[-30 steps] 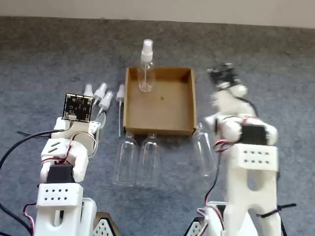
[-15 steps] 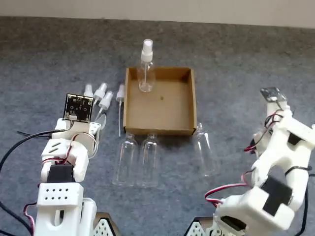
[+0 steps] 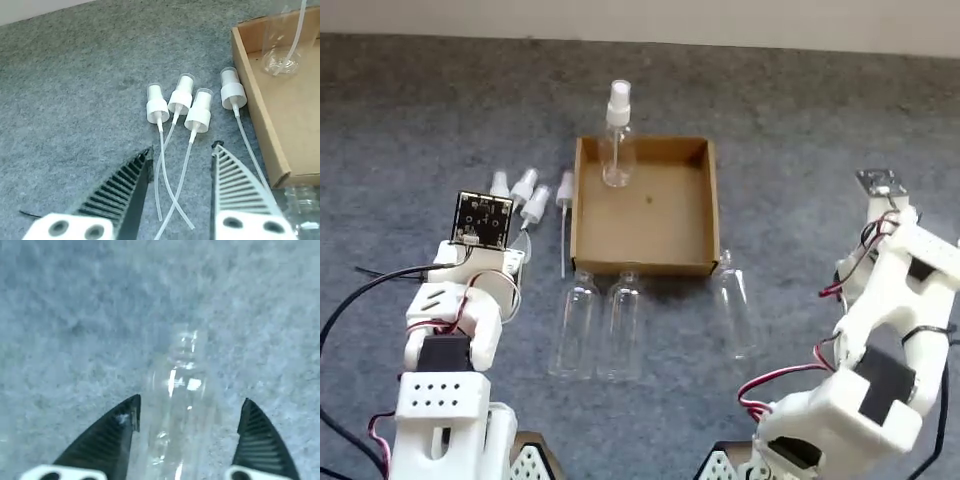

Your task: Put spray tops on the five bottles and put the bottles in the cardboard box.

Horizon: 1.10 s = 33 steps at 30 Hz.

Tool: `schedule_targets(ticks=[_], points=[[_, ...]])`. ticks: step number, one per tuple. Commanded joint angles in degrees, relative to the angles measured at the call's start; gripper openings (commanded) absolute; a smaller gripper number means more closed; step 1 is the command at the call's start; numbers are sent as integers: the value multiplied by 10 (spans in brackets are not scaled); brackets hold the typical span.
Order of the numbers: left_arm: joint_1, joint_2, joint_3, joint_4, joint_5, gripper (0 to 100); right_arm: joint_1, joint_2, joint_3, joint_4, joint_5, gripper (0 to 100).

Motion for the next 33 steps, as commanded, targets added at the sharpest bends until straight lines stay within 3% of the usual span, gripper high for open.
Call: schedule_targets(ticks=[1,6,15,26,28,33], points=[[11,-2,-4,-11,4,168,-29,28,-91,43,-43,249],[11,-2,-4,-11,4,168,-42,110,-166,96,-42,249],[11,-2,-4,-11,4,168,-26,160,-201,102,-22,240],[11,1,-7,-13,3,168,-9,183,-206,108,-4,7],[-3,4,-25,-9,4,165,-7,168,-224,129,-4,5],[-69,104,-185,141,6,168,-36,58,-259,156,-46,5]])
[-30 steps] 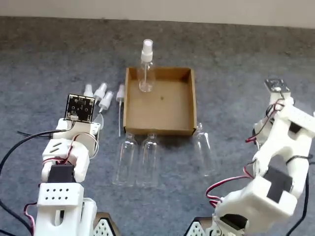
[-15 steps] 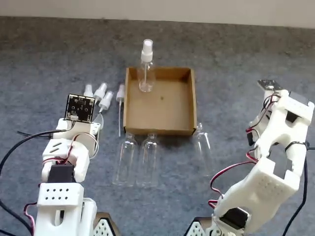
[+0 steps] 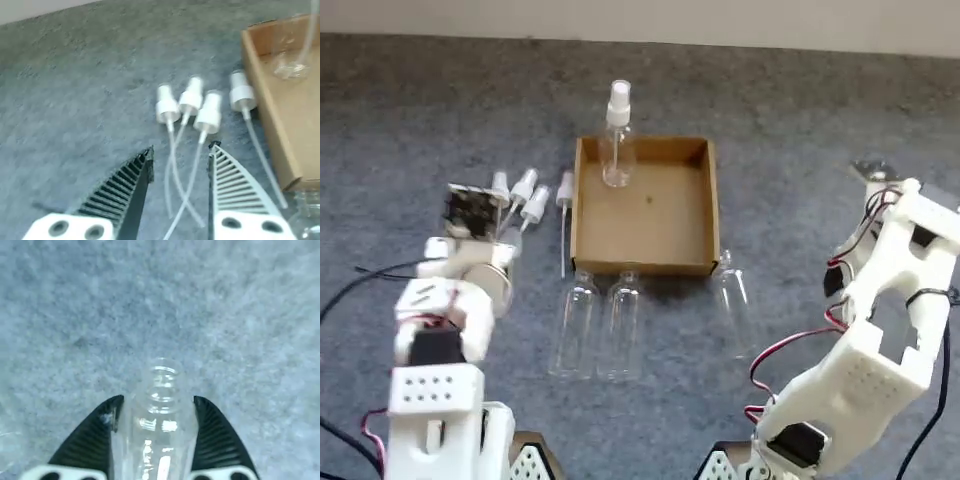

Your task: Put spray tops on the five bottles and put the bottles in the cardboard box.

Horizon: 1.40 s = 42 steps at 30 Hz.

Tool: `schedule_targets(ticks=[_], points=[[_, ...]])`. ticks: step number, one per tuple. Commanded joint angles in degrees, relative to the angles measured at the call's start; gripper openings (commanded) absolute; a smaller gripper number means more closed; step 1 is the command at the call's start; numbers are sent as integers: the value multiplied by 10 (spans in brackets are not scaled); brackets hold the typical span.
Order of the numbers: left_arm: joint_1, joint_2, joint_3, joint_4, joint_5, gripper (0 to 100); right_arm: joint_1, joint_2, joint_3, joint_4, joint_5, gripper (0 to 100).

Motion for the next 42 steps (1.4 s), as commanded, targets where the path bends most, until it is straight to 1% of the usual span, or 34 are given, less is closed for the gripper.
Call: schedule_targets(ticks=[1,3,6,8,11,15,18,23,27,32,35,39,42], points=[[-43,123,-178,128,4,168,-33,-141,-40,16,-46,5],[-44,214,-261,172,3,168,-73,-204,-19,15,-56,5],[-45,359,-404,241,-4,168,-131,-303,70,14,-56,5],[-51,453,-509,288,-21,168,-159,-370,138,-9,-56,5],[-51,591,-669,359,-23,168,-170,-460,251,-49,-53,4],[-51,756,-858,429,-21,168,-170,-564,362,-53,-51,4],[-51,866,-984,461,18,168,-172,-626,382,-52,-39,4],[-39,1028,-1164,479,66,168,-173,-683,387,-52,-36,4],[-19,1126,-1272,480,72,165,-173,-684,388,-52,-36,4],[-8,1209,-1378,506,72,165,-173,-684,388,-52,-36,4],[-10,1254,-1416,512,72,164,-173,-684,388,-52,-36,4],[-19,1297,-1436,516,72,161,-173,-684,388,-52,-38,4],[-29,1309,-1436,520,71,117,-173,-688,388,-52,-38,4]])
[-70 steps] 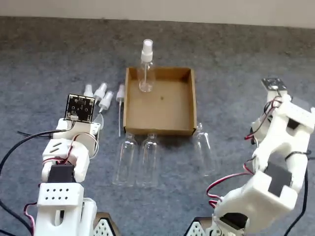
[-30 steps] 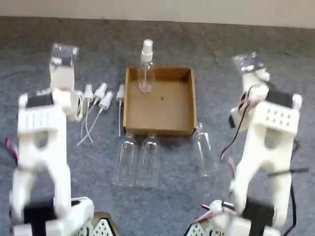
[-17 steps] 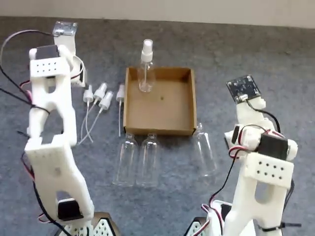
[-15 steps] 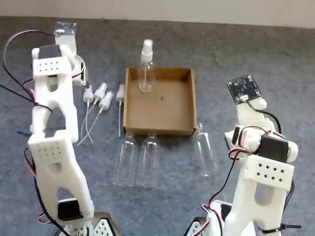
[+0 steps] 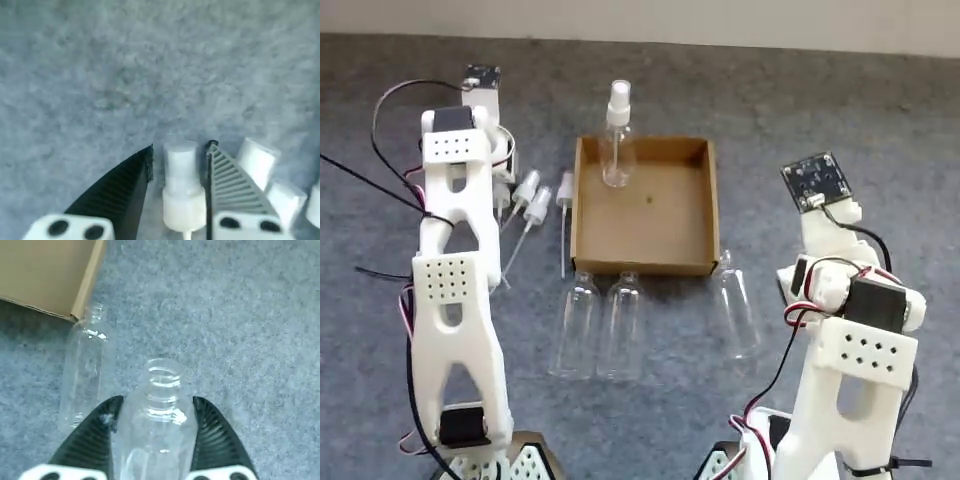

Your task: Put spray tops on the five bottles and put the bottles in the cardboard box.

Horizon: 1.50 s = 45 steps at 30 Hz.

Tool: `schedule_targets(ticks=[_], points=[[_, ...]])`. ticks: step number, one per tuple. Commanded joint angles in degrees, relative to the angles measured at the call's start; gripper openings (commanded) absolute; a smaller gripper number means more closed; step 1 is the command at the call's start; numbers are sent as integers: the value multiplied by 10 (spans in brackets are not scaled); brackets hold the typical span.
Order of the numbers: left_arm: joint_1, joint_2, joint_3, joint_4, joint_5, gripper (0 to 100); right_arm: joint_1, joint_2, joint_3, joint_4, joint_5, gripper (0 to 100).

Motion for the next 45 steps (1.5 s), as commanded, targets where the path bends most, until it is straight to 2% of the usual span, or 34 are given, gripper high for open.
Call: schedule_targets(ticks=[1,10,15,18,21,23,28,33,37,40,45], points=[[-12,0,-26,12,3,106,-6,-16,-3,-12,5,4],[-29,-12,-41,35,0,43,-30,-17,-3,-12,4,4],[-63,-59,-154,89,-4,42,-30,-17,-6,-13,4,5],[-71,-100,-240,137,-30,42,-32,-18,-17,-26,4,5],[-82,-162,-263,148,-36,42,-73,-18,-51,-68,-8,5],[-87,-218,-242,149,-36,42,-113,-18,-70,-87,-64,4],[-87,-409,-78,150,-36,43,-227,-17,-115,-130,-236,4],[-49,-677,218,149,-62,68,-353,-17,-115,-184,-326,4],[20,-890,430,141,-84,84,-424,-18,-63,-245,-350,4],[58,-1003,538,100,-82,84,-449,-19,16,-320,-350,4],[104,-1081,596,69,-75,84,-458,-47,152,-455,-351,4]])
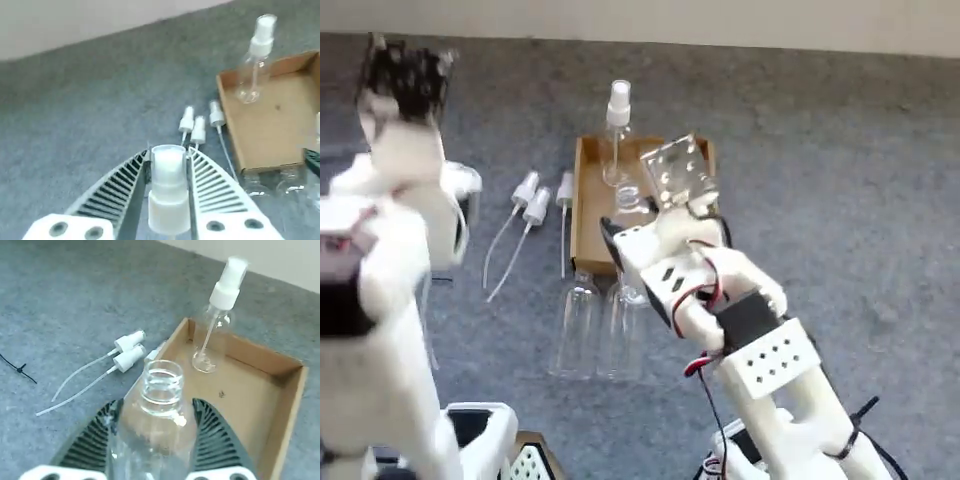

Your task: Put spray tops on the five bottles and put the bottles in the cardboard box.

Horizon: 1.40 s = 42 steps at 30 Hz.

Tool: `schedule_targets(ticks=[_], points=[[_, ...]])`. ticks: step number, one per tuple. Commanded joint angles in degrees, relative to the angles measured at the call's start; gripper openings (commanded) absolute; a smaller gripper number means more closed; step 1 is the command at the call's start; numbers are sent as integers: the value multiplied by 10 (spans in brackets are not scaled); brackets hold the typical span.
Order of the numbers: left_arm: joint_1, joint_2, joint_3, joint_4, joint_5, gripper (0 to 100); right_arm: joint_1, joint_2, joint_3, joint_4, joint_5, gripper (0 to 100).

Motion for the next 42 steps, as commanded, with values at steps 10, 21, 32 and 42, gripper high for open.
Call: schedule_targets(ticks=[10,21,32,42], points=[[189,-65,36,-173,113,83,-70,-244,288,-215,-1,4],[305,-64,101,-360,138,46,-73,-416,418,-199,49,3],[332,-62,162,-467,138,42,-70,-422,422,-193,50,3],[335,-62,218,-520,134,42,-70,-422,425,-193,50,3]])
